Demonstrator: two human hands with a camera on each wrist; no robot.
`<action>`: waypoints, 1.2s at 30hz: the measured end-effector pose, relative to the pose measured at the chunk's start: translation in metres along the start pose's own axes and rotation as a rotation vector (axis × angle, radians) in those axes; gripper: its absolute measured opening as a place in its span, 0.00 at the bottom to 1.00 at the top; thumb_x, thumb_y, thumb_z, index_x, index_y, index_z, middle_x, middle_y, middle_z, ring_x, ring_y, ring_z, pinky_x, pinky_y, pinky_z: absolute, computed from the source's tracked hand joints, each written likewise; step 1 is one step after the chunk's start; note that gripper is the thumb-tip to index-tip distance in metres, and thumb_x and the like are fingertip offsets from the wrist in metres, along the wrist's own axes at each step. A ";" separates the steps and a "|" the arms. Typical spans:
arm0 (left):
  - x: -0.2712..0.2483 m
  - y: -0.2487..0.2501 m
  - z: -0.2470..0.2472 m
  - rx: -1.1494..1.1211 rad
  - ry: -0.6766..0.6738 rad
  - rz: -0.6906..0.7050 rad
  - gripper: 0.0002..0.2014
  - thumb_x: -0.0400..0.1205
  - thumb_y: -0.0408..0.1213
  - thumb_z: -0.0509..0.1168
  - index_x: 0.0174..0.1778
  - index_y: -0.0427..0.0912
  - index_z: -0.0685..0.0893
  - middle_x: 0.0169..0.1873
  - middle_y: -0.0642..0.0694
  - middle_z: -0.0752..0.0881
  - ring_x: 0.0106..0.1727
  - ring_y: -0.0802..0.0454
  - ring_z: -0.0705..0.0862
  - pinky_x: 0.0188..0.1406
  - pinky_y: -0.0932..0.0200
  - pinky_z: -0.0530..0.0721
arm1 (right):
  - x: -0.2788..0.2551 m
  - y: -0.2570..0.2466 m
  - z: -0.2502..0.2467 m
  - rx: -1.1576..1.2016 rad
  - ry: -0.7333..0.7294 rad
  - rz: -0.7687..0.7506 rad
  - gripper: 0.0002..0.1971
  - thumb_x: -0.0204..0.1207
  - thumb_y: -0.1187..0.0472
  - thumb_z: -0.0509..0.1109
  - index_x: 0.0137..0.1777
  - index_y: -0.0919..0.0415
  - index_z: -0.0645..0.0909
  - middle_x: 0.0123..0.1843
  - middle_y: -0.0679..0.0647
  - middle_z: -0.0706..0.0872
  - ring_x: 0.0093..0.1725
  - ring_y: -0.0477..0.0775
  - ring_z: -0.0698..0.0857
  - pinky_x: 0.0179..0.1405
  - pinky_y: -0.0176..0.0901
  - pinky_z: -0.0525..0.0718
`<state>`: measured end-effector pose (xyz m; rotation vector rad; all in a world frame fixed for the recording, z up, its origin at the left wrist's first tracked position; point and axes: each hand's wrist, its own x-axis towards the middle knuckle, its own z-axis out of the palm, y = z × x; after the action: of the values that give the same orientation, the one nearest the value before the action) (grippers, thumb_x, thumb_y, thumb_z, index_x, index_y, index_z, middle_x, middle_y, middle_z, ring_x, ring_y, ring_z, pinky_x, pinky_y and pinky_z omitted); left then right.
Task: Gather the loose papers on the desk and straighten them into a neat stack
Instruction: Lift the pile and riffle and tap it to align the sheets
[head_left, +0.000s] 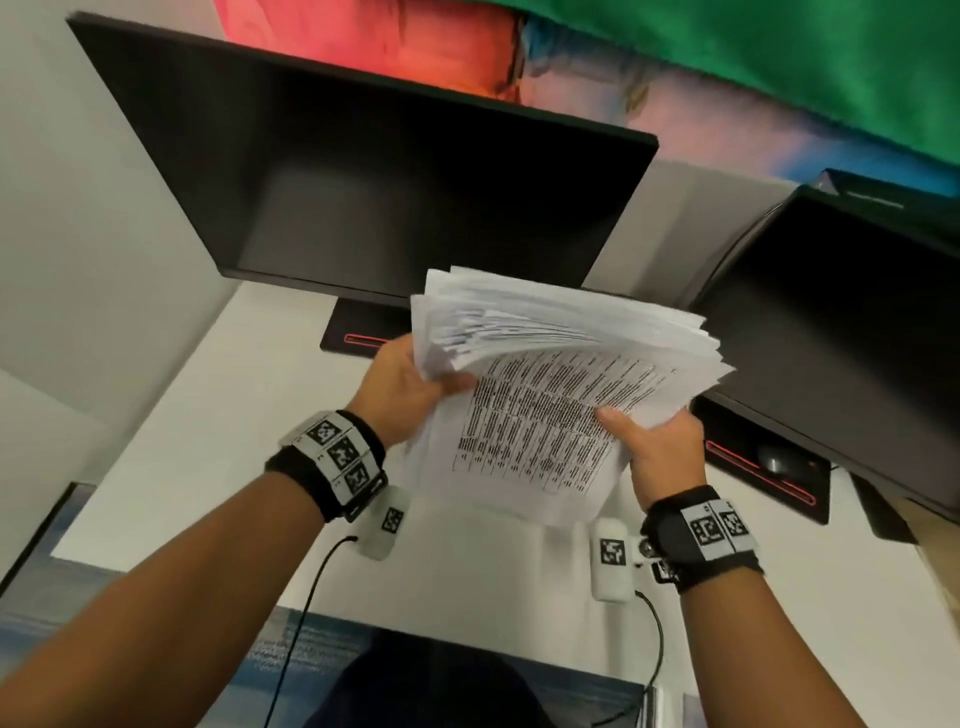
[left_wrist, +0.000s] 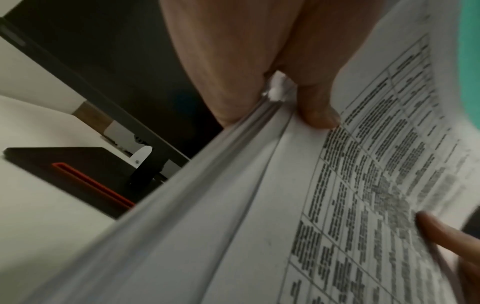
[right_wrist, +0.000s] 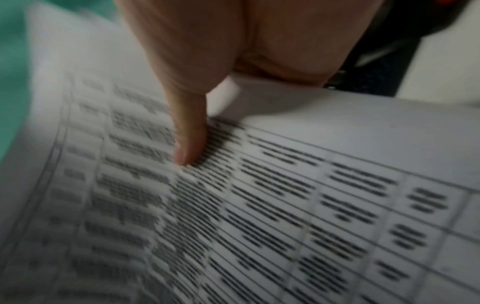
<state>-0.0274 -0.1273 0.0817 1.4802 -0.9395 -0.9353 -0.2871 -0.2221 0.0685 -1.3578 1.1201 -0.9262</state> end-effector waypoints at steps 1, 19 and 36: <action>-0.001 -0.003 0.002 0.038 0.006 0.014 0.17 0.76 0.33 0.75 0.60 0.43 0.86 0.52 0.50 0.92 0.53 0.58 0.90 0.54 0.52 0.90 | -0.001 0.000 -0.002 0.002 0.016 -0.004 0.24 0.67 0.68 0.82 0.64 0.64 0.84 0.57 0.53 0.92 0.58 0.51 0.91 0.61 0.50 0.87; -0.020 0.005 0.021 -0.114 0.196 0.240 0.27 0.74 0.49 0.73 0.63 0.42 0.72 0.45 0.58 0.83 0.44 0.65 0.86 0.42 0.70 0.84 | -0.024 0.006 0.007 0.094 0.080 -0.111 0.29 0.57 0.63 0.85 0.61 0.65 0.85 0.50 0.49 0.94 0.51 0.51 0.92 0.47 0.41 0.90; -0.014 0.011 0.023 0.052 0.351 0.348 0.07 0.85 0.32 0.62 0.55 0.40 0.84 0.46 0.54 0.85 0.46 0.64 0.84 0.45 0.69 0.82 | -0.029 -0.014 0.021 0.058 0.310 -0.261 0.13 0.76 0.50 0.68 0.51 0.55 0.89 0.47 0.48 0.91 0.51 0.53 0.89 0.51 0.51 0.89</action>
<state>-0.0543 -0.1236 0.0914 1.4069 -0.9241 -0.3853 -0.2724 -0.1888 0.0827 -1.3637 1.1513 -1.3855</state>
